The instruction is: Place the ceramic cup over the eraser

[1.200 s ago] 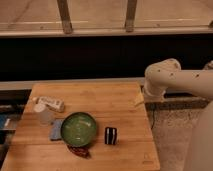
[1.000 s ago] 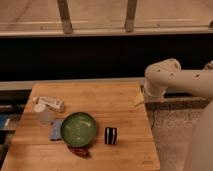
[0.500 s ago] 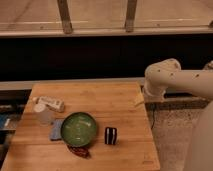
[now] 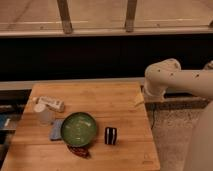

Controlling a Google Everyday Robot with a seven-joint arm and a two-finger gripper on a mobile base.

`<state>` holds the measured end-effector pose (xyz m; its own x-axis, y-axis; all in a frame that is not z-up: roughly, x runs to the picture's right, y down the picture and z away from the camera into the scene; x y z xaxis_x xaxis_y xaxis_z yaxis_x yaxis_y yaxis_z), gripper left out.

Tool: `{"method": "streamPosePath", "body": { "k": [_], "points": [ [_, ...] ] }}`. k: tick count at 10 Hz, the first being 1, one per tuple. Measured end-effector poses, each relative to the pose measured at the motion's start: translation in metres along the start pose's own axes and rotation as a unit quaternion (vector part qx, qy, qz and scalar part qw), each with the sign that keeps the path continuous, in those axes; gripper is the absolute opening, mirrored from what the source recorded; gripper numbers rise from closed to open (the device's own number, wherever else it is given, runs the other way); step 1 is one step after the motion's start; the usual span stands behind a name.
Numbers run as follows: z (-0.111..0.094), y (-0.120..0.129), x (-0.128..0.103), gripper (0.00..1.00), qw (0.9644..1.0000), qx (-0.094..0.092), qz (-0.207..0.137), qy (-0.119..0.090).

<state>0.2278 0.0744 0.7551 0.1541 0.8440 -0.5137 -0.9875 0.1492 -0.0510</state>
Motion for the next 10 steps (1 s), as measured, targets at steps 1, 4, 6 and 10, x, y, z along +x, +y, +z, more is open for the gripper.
{"method": "streamPosePath", "body": {
  "k": [1,4,6,10],
  "points": [
    [-0.0001,0.0000,0.0000,0.80,1.0000,0.000,0.000,0.000],
    [-0.0001,0.0000,0.0000,0.80,1.0000,0.000,0.000,0.000],
    [-0.0011,-0.0002,-0.0002,0.80,1.0000,0.000,0.000,-0.001],
    [-0.0024,0.0011,-0.0013,0.80,1.0000,0.000,-0.004,-0.007]
  ]
}}
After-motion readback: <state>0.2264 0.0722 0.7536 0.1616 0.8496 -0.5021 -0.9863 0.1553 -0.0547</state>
